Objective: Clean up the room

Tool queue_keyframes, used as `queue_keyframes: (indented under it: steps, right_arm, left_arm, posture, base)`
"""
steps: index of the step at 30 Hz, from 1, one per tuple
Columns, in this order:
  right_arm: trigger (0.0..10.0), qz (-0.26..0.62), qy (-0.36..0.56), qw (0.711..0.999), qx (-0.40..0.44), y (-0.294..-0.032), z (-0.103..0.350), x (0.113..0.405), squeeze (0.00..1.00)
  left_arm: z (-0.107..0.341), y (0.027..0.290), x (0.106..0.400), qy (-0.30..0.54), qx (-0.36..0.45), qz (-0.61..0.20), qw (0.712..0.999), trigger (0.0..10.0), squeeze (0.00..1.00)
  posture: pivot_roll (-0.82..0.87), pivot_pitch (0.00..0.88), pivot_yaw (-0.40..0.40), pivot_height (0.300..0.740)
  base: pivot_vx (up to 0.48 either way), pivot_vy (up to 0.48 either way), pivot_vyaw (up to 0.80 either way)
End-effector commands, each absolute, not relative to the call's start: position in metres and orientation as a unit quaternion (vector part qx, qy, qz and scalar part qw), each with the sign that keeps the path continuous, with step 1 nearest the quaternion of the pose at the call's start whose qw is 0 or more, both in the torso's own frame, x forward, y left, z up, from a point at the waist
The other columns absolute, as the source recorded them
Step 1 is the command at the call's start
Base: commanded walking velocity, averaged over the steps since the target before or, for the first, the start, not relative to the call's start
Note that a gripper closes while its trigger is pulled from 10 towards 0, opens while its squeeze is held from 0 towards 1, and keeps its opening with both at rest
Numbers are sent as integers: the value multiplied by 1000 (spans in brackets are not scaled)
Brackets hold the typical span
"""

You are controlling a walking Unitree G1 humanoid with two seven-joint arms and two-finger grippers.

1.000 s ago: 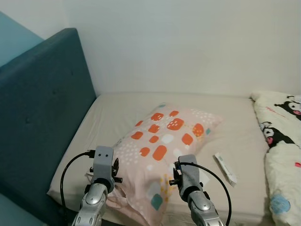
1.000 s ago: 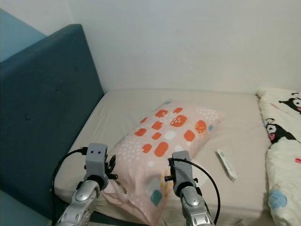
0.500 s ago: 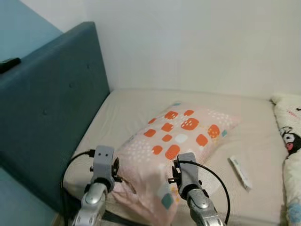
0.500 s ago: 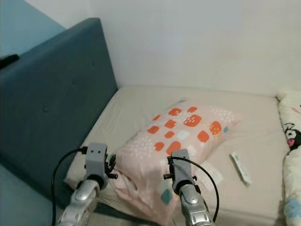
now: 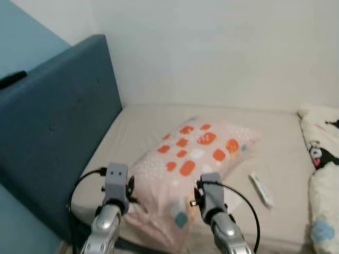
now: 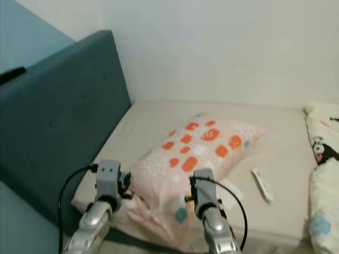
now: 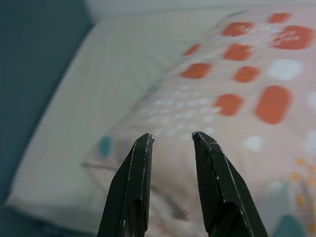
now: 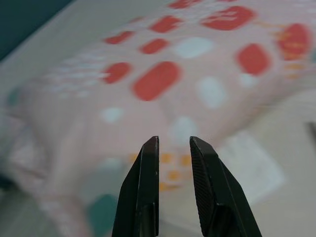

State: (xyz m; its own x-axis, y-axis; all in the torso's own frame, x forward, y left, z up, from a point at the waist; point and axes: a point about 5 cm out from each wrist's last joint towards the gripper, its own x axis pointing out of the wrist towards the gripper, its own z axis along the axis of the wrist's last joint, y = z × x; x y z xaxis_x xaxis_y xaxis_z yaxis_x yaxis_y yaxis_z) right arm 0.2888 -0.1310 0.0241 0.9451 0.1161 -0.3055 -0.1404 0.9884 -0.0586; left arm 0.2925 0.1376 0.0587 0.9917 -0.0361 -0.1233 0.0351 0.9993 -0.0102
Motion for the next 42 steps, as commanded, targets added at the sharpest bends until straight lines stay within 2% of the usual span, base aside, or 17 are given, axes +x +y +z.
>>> queue_keyframes:
  steps: [1,11,26,42]
  right_arm:
    - [10000,61,149,986,-34,-130,24,288,0]
    - [10000,62,153,986,-33,-131,23,286,0]
    - [10000,60,156,986,-30,-133,21,285,0]
    - [10000,63,156,985,-30,-133,21,284,0]
  left_arm:
    - [54,139,292,77,-4,-15,997,10000,0]
    - [51,137,290,86,1,-26,996,10000,0]
    - [57,129,289,68,-32,-63,995,10000,0]
    - [58,131,288,65,-38,-65,995,10000,0]
  posture:
    - [-9,61,3,740]
    - [-10,56,4,740]
    - [-16,50,3,740]
    - [-16,47,-2,740]
  base:
    - [0,0,0]
    - [0,0,0]
    - [0,0,0]
    - [320,0,0]
